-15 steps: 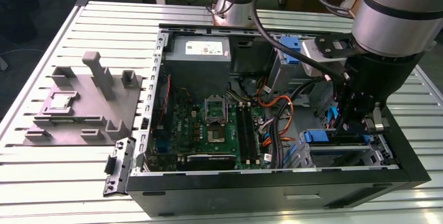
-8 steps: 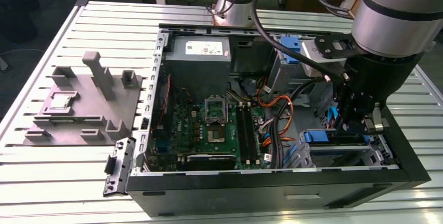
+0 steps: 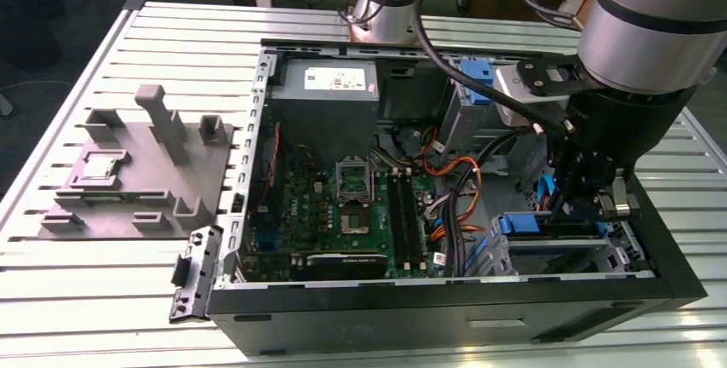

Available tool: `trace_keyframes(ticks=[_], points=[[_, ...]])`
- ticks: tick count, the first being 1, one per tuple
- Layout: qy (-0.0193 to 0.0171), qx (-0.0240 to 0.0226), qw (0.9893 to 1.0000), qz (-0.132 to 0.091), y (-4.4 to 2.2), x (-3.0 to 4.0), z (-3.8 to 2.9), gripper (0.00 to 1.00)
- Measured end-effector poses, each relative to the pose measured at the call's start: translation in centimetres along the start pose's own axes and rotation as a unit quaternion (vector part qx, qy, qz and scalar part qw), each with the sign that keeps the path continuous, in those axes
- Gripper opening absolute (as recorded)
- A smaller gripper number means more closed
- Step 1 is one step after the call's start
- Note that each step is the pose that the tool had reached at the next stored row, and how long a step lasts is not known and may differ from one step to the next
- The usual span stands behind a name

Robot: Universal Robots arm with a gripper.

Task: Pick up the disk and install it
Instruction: 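Insert the second disk wire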

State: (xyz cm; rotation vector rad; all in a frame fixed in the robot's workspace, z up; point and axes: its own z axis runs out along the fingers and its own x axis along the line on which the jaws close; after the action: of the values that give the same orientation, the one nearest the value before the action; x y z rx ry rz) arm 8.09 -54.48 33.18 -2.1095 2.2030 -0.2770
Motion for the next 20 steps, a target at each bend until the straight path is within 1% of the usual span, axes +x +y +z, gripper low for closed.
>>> trace_keyframes(ticks=[5, 7, 8, 10, 13, 15, 19, 20], points=[[-0.0025, 0.0002, 1.0000, 0.000, -0.02, 0.04, -0.09, 0.16], [-0.0073, 0.0002, 1.0000, 0.001, -0.03, 0.17, -0.08, 0.16], [-0.0089, 0.0002, 1.0000, 0.002, -0.03, 0.27, -0.07, 0.16], [-0.0108, 0.0003, 0.9999, 0.002, -0.03, 0.46, -0.06, 0.16], [-0.0110, 0.0004, 0.9999, 0.002, -0.03, 0.62, -0.03, 0.16], [-0.0122, 0.0004, 0.9999, 0.002, -0.04, 0.62, -0.02, 0.16], [-0.0210, 0.0000, 0.9998, 0.003, -0.04, 0.62, -0.02, 0.16], [-0.0220, -0.0001, 0.9998, 0.003, -0.04, 0.62, -0.02, 0.16]])
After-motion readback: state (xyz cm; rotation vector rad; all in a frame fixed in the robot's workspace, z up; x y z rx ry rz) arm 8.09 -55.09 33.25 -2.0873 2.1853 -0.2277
